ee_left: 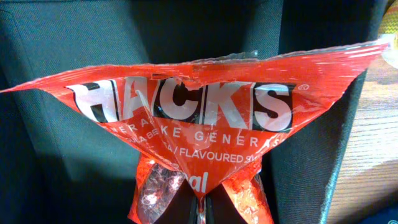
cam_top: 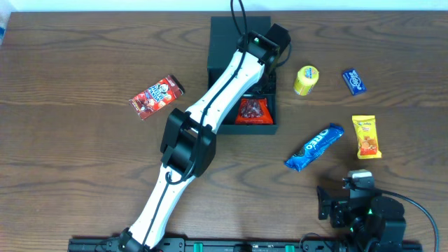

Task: Pack container
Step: 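Lower the Hacks bag into the box and open the left gripper, then move the left gripper to the red Hello Panda box, then grasp the Hello Panda box with the left gripper and lift it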

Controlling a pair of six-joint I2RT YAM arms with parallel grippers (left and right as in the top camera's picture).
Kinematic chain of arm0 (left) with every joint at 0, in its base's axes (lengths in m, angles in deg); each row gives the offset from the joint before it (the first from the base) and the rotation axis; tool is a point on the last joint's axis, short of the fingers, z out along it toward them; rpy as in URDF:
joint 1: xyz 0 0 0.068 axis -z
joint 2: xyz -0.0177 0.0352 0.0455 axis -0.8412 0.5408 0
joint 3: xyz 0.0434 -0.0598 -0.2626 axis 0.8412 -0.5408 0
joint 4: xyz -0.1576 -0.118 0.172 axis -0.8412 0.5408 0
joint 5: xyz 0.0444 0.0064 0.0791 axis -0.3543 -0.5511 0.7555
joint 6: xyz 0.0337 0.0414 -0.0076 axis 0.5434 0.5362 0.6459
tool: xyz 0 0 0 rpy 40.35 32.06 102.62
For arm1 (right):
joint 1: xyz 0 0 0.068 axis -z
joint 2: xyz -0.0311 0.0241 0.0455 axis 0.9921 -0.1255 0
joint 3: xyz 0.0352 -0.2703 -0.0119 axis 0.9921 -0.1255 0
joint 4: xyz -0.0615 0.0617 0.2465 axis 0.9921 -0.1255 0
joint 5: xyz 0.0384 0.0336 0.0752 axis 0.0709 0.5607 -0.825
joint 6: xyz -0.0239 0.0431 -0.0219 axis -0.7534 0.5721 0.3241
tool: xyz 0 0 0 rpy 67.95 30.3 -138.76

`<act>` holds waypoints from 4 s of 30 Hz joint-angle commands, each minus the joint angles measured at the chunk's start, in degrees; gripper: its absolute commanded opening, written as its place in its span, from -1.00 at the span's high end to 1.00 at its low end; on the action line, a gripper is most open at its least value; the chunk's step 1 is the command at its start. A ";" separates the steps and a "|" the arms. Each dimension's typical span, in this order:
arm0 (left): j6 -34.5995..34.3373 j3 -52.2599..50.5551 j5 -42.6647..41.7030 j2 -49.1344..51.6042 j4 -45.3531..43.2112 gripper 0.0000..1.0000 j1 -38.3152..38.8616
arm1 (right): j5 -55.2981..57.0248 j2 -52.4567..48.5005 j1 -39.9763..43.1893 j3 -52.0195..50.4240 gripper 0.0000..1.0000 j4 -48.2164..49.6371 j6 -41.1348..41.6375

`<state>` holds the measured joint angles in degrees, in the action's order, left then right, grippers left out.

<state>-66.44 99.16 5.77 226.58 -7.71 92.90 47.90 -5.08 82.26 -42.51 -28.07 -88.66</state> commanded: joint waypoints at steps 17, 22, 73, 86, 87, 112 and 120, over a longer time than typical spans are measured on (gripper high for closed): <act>-0.85 -0.17 3.54 -3.30 0.76 0.23 0.44 | -0.44 0.37 0.35 -0.35 -0.99 -0.20 -0.63; -0.79 -0.17 9.27 -9.99 2.23 -0.02 0.44 | -0.44 0.37 0.35 -0.35 -0.99 -0.20 -0.63; 55.19 -60.04 34.82 -58.10 -23.12 -0.91 -8.85 | -0.44 0.37 0.35 -0.35 -0.98 -0.20 -0.63; 62.60 -55.67 12.46 -48.78 -25.20 -0.91 -30.62 | -0.44 0.37 0.35 -0.35 -0.99 -0.20 -0.63; 63.58 -54.05 12.33 -46.88 -23.71 -0.91 -31.41 | -0.44 0.37 0.35 -0.35 -0.98 -0.20 -0.63; 70.95 -32.39 7.23 -16.70 -13.03 -0.90 -34.60 | -0.44 0.37 0.35 -0.35 -0.99 -0.20 -0.63; 73.31 -32.39 5.60 -16.06 -16.83 -0.90 -35.15 | -0.44 0.37 0.35 -0.35 -0.98 -0.20 -0.63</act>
<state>4.60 65.69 13.33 209.70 -24.67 58.22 47.90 -5.06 82.26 -42.51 -28.07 -88.66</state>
